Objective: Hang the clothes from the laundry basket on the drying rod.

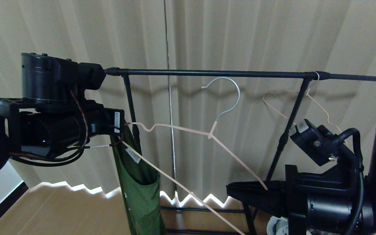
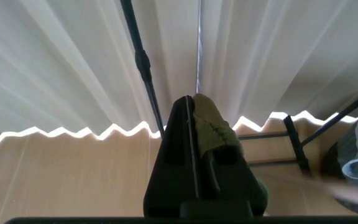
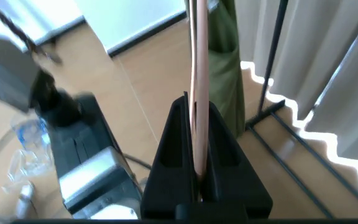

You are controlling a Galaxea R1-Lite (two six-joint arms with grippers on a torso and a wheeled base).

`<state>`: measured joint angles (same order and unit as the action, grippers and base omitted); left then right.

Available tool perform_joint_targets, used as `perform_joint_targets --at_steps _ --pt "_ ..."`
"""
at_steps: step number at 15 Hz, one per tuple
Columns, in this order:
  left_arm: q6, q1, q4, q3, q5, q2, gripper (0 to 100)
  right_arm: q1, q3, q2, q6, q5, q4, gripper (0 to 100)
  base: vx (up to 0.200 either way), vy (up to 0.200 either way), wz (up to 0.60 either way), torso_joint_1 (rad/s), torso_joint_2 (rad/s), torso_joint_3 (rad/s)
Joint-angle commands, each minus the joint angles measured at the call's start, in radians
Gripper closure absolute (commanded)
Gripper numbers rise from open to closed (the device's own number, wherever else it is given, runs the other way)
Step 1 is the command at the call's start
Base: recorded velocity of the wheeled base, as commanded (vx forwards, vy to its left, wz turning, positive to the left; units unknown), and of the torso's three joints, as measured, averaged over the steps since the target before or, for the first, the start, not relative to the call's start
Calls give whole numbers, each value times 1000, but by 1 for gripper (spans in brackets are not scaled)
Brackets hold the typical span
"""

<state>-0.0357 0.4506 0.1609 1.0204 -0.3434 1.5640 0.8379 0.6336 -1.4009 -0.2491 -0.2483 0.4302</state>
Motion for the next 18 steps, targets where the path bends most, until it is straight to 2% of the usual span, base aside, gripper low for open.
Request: perform_joint_targets --at_steps 1,3,5,10,13,15,18 --pt "-1 6 0 0 -5 -7 100 1 5 -52 -33 7 45 100 0 0 0 0 0 0" --pt "-1 13 2 1 -74 -1 100 1 6 -66 -35 11 51 100 0 0 0 0 0 0" --pt "-1 26 0 0 -101 4 100 12 14 -81 -36 17 51 100 0 0 0 0 0 0" --pt "-1 31 -7 -2 -111 -1 100 44 80 -162 -39 124 53 100 0 0 0 0 0 0" --pt "-3 33 -58 -2 -123 -18 100 44 109 -207 -39 179 53 100 0 0 0 0 0 0" --pt "-16 42 -69 -2 -123 -33 100 44 123 -227 -42 182 53 100 0 0 0 0 0 0" --pt "-67 100 -110 -2 -123 -71 100 44 144 -259 -48 190 84 100 0 0 0 0 0 0"
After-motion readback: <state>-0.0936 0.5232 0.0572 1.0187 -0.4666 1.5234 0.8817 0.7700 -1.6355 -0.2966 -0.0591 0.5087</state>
